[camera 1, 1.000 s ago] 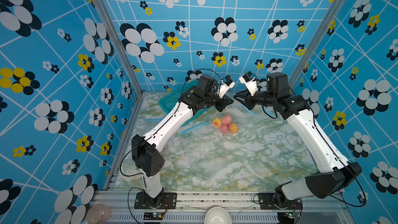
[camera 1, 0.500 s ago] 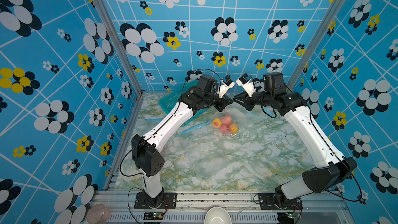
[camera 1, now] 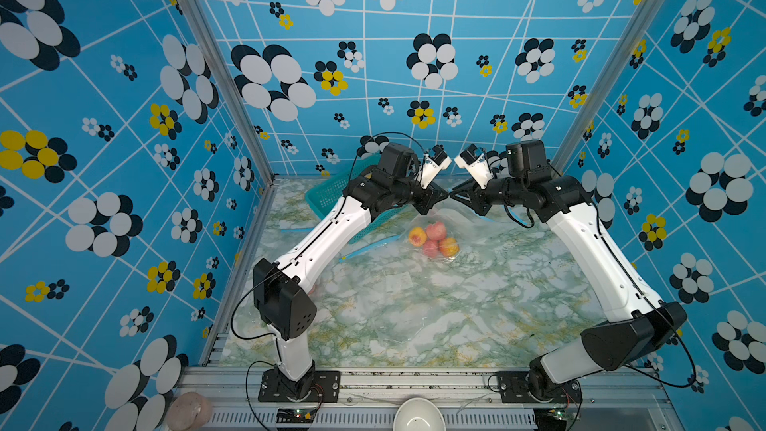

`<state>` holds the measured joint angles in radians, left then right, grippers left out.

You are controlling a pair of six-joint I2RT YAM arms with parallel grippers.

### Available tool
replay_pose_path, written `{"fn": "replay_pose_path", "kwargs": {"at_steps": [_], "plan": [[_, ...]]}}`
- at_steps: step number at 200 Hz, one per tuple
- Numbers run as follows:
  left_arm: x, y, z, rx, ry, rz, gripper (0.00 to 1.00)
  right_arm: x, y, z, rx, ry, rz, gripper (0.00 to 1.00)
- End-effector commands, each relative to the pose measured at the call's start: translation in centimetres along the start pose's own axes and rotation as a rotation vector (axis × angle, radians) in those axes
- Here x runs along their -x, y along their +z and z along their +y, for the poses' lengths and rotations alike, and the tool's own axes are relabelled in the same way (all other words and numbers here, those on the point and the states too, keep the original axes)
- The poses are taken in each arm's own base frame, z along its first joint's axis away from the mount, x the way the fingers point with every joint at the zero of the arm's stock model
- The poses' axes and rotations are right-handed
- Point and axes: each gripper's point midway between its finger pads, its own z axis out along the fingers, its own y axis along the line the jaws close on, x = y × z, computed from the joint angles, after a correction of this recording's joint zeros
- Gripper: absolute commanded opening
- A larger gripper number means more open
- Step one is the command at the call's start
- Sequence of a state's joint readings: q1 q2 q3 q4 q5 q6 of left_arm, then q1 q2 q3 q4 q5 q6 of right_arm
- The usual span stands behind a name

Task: Place the peach in a zip-top bag and seal the zipper
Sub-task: Zip the zipper on the zipper food storage bag.

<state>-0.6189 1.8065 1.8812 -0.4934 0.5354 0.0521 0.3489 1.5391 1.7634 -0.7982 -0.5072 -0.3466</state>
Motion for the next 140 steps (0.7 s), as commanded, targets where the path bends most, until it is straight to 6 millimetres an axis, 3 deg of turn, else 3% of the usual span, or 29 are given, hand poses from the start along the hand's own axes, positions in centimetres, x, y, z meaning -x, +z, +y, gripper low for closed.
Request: {"fn": "replay_pose_path", "kwargs": {"at_steps": [1, 41, 102, 140], "plan": [[1.3, -1.0, -0.4, -0.012, 0.014, -0.035, 0.00, -0.6, 0.2, -0.1, 0.007, 0.002, 0.023, 0.17], [1.4, -1.3, -0.3, 0.000, 0.015, -0.045, 0.00, -1.0, -0.1, -0.8, -0.035, -0.002, 0.026, 0.08], [1.7, -1.7, 0.6, 0.058, 0.012, -0.081, 0.00, -2.1, -1.6, -1.9, -0.104, 0.002, 0.086, 0.07], [1.8, -1.6, 0.1, 0.025, 0.006, -0.097, 0.00, -1.8, -2.3, -1.5, -0.111, 0.005, 0.077, 0.07]]}}
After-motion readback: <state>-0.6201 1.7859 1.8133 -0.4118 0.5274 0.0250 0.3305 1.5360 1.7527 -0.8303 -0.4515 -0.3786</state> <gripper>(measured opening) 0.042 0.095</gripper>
